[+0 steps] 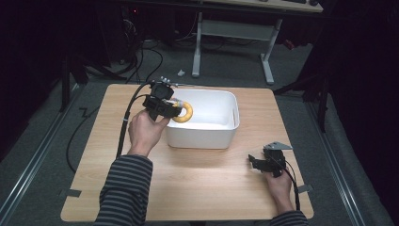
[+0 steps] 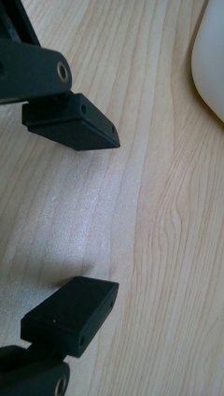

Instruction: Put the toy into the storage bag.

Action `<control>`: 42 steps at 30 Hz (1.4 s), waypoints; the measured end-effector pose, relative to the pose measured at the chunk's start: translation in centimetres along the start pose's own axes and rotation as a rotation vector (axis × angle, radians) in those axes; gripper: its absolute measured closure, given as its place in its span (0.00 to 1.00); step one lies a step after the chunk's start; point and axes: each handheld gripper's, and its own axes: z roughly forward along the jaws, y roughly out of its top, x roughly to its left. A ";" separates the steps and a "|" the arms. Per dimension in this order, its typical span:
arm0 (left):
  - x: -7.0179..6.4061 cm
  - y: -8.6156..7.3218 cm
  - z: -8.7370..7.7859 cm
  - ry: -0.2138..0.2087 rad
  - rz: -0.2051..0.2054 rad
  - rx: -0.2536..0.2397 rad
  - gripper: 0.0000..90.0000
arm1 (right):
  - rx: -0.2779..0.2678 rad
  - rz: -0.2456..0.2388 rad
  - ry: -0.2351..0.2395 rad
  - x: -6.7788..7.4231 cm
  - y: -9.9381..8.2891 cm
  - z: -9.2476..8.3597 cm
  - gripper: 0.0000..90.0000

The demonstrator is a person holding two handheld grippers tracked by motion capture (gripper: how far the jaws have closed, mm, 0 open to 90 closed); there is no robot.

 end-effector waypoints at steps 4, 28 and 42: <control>-0.3 1.1 0.2 -0.011 0.017 -0.006 0.72 | 0.000 -0.002 0.001 0.0 0.0 0.0 0.29; -2.0 3.0 5.4 -0.006 0.045 0.039 0.72 | 0.001 0.000 0.002 0.0 0.0 0.0 0.29; -2.8 1.8 8.3 -0.035 0.068 0.105 0.79 | 0.001 -0.001 0.002 0.0 0.0 0.0 0.29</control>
